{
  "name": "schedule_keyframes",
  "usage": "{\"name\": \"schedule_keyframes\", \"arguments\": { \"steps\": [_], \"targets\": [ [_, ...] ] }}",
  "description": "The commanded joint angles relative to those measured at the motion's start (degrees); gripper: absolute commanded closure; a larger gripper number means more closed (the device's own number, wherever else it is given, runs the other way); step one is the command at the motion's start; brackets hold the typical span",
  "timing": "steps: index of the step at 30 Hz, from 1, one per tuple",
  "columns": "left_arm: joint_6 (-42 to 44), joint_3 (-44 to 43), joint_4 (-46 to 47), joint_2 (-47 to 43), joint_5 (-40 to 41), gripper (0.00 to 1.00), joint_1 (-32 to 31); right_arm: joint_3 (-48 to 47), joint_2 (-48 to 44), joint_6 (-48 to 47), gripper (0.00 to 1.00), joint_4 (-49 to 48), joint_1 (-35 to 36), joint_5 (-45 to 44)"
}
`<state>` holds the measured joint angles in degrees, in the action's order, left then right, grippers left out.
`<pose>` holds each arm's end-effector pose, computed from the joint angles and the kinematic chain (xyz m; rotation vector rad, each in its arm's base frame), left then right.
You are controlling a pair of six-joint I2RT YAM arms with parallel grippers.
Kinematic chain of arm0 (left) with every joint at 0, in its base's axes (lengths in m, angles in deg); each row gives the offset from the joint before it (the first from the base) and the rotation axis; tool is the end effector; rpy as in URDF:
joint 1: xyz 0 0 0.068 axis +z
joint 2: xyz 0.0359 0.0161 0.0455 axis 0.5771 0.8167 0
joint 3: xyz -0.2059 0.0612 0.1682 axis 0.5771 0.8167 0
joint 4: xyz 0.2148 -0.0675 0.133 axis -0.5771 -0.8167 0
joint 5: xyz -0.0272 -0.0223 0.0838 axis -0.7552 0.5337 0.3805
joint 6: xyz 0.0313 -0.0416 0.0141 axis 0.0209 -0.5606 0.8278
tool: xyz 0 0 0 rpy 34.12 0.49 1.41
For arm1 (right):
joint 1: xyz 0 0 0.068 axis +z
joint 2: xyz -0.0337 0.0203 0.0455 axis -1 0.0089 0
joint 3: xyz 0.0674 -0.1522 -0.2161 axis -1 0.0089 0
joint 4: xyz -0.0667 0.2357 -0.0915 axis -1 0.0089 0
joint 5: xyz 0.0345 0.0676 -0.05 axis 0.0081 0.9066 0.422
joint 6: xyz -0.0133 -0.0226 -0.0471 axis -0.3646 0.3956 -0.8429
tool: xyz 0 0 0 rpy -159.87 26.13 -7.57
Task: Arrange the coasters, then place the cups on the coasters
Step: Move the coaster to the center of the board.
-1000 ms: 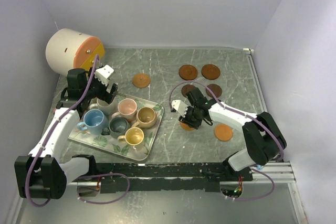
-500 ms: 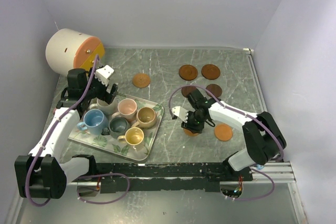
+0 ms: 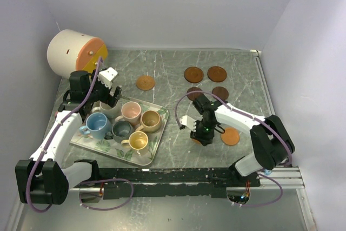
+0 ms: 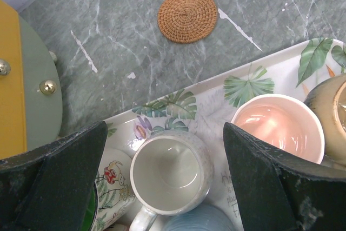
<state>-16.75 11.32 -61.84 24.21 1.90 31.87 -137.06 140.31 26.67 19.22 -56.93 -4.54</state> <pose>0.2462 -0.0294 0.2813 0.7474 1.9039 -0.2122 0.1906 0.1341 0.1640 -1.9407 2.3272 0.4428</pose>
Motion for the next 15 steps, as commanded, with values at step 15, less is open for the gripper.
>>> {"name": "schedule_keyframes", "arguments": {
  "steps": [15],
  "targets": [
    [1.25,-0.13,0.53,0.08,-0.10,0.00,-0.25,-6.68,4.86,6.06,0.57,-8.96,-10.23,4.77]
  ]
}}
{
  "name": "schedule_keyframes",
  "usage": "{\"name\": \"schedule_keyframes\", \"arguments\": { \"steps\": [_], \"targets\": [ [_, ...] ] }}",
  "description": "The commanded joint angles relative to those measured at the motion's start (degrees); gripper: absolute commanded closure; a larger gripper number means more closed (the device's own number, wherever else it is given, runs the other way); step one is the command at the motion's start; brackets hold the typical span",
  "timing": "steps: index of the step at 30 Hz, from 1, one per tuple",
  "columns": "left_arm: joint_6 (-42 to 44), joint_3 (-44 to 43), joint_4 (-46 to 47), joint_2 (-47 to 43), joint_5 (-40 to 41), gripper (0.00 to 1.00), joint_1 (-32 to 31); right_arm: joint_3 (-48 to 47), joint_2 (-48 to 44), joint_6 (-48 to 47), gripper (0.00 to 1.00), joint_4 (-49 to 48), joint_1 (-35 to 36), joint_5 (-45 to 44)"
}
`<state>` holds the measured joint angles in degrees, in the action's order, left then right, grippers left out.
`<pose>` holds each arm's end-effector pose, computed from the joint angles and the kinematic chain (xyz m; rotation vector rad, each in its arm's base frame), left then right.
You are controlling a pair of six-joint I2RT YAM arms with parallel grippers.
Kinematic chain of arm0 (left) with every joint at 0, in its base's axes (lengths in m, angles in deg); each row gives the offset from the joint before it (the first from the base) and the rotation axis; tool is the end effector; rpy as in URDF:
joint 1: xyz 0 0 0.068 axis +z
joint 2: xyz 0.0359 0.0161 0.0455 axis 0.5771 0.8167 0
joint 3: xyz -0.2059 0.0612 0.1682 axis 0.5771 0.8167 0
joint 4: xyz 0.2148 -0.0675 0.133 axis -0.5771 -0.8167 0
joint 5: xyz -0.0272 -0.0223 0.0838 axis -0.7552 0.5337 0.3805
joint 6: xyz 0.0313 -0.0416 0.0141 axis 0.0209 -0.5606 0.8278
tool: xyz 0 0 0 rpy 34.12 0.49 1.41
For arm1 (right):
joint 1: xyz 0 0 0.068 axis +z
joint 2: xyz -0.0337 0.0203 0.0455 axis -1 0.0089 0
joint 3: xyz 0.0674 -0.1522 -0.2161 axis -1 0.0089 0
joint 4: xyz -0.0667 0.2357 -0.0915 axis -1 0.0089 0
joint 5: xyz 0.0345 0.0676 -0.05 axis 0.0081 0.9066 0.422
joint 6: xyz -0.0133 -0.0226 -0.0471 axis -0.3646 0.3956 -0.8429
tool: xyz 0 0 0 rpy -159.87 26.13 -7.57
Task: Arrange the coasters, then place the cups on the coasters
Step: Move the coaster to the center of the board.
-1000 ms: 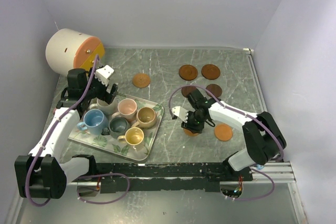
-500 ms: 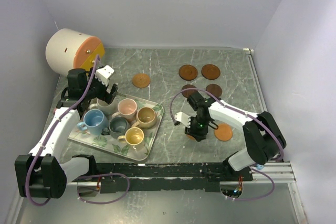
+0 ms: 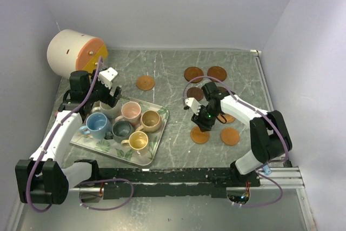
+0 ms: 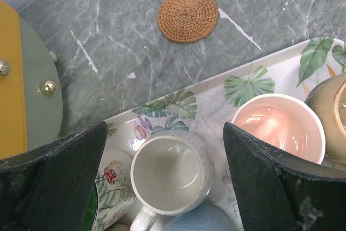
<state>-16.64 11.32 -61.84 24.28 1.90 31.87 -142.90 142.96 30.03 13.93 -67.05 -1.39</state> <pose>0.2465 -0.0295 0.2810 0.7492 1.9043 -0.2115 0.2414 0.1130 0.1801 -1.5927 2.3720 0.4508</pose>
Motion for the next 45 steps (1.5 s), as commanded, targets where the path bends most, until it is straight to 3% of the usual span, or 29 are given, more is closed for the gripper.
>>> {"name": "schedule_keyframes", "arguments": {
  "steps": [1,14,32,45],
  "targets": [
    [1.14,-0.13,0.48,0.03,-0.12,0.00,-0.30,-0.98,3.03,2.97,0.57,-4.10,-0.13,1.87],
    [1.40,-0.01,0.55,-0.01,-0.21,0.00,-0.27,1.02,4.37,0.24,0.58,-3.16,0.22,5.00],
    [1.53,-0.20,0.12,0.10,-0.27,0.00,-0.29,4.52,3.16,-1.45,0.63,-3.52,0.20,-4.08],
    [1.71,-0.29,-0.19,-0.04,-0.38,0.00,-0.29,4.92,2.51,-1.98,0.66,-2.42,0.15,-4.27]
  ]
}}
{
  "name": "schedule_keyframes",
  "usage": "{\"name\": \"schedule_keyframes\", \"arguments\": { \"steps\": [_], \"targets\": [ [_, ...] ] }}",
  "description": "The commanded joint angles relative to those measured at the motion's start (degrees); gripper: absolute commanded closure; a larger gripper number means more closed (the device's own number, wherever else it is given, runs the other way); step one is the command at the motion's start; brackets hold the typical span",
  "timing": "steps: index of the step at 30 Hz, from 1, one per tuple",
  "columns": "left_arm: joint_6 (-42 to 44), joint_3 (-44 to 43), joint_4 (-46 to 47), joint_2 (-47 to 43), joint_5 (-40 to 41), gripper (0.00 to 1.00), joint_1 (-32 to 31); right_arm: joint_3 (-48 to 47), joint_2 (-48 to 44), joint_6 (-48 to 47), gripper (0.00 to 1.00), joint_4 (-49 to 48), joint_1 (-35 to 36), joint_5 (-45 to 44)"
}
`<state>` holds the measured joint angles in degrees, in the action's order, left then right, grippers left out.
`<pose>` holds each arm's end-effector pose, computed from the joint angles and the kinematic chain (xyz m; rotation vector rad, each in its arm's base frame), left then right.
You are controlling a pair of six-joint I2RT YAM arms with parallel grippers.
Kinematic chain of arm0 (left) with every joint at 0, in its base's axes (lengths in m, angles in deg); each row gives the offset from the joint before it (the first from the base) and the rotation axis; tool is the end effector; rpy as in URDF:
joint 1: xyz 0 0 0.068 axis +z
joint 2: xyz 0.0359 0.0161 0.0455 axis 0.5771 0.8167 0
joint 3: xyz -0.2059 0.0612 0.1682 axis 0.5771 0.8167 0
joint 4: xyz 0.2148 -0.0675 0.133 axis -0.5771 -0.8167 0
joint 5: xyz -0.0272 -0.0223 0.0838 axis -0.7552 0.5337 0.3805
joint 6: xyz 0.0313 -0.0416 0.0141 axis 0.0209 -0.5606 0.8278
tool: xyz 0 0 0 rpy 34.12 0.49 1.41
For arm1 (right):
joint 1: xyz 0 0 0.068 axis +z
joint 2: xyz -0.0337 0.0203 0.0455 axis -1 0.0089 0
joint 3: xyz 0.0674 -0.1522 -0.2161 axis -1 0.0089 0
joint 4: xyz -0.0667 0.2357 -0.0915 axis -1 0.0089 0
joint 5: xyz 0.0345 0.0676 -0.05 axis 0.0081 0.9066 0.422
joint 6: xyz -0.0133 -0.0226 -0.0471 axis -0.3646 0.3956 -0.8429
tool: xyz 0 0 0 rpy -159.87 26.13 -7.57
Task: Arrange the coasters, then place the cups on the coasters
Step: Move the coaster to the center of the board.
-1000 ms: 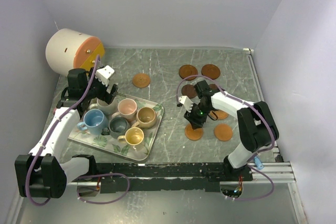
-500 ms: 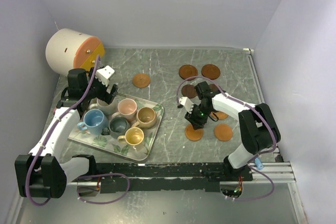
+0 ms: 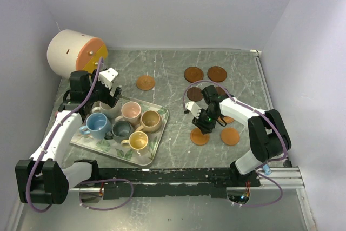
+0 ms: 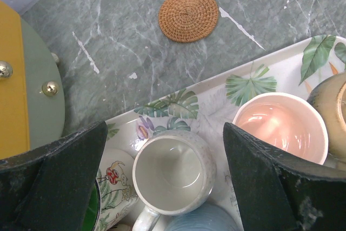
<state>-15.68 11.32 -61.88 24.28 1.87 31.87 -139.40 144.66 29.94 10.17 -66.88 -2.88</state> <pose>0.2464 -0.0295 0.2810 0.7652 1.8978 -0.2018 0.2377 0.1114 0.1586 -1.6085 2.4013 0.4249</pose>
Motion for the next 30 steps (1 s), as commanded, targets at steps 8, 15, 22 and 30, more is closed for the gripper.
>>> {"name": "schedule_keyframes", "arguments": {
  "steps": [8,15,22,30],
  "targets": [
    [0.81,-0.32,-0.02,0.17,-0.49,0.00,-0.25,2.14,-1.04,-3.37,0.66,4.65,0.24,-0.03],
    [0.83,-0.27,-0.01,0.28,-0.55,0.00,-0.29,3.60,-1.71,-2.74,0.66,3.69,0.41,-0.89],
    [1.02,0.01,-0.03,0.06,-0.53,0.00,-0.24,4.70,-2.00,-2.02,0.66,2.58,0.84,-2.49],
    [0.98,-0.19,-0.12,0.29,-0.62,0.00,-0.29,3.30,-2.57,-0.32,0.66,1.42,0.73,-3.28]
  ]
}}
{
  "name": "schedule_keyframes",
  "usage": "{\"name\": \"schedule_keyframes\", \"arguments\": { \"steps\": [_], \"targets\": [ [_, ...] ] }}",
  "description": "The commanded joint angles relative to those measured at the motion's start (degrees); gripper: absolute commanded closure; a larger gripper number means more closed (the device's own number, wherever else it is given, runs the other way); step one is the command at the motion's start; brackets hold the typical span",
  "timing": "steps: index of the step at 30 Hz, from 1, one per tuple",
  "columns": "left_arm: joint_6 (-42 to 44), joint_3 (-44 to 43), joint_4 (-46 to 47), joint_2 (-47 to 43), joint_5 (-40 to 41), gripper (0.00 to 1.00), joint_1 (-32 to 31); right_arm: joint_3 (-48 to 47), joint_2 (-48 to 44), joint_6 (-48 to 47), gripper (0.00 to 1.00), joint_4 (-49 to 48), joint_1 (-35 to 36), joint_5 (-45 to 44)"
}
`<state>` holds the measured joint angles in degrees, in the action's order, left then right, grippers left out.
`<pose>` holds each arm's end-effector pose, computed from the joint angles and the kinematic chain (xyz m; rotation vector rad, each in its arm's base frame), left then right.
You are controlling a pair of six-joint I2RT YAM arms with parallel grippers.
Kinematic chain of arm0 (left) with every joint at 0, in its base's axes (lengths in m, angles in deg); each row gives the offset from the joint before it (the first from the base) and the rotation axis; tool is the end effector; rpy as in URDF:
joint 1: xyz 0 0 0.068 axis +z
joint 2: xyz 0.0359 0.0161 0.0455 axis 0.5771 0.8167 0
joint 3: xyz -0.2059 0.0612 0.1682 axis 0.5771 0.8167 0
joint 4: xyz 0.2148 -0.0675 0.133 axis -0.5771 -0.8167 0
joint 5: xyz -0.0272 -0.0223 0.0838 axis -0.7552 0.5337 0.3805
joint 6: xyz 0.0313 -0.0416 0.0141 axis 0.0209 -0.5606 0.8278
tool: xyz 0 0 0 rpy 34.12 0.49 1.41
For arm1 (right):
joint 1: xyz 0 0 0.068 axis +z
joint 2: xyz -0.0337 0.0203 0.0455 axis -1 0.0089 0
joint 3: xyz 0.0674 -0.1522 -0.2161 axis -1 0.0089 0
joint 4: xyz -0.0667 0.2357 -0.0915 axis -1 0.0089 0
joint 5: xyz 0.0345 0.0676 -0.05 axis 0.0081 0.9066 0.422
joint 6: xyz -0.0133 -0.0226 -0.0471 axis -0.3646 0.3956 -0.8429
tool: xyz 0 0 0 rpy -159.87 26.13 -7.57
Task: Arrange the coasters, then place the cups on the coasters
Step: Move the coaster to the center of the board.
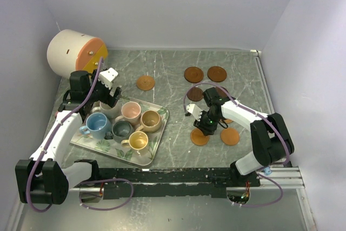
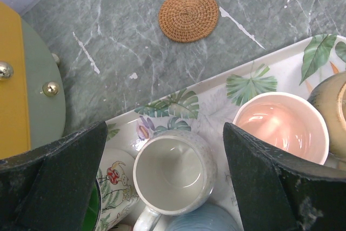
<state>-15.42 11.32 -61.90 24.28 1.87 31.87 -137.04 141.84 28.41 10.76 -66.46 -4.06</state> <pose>0.2464 -0.0295 0.2809 0.7695 1.8962 -0.1991 0.2258 0.1077 0.1597 -1.6509 2.3815 0.3934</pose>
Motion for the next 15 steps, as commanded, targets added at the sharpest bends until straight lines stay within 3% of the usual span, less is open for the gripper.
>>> {"name": "schedule_keyframes", "arguments": {
  "steps": [1,15],
  "targets": [
    [0.74,-0.19,-0.21,0.28,-0.58,0.00,-0.31,0.44,0.33,1.48,0.66,0.80,0.23,-1.86],
    [0.92,-0.15,-0.21,0.13,-0.71,0.00,-0.23,-1.86,0.47,1.34,0.64,2.16,0.03,-1.69]
  ]
}}
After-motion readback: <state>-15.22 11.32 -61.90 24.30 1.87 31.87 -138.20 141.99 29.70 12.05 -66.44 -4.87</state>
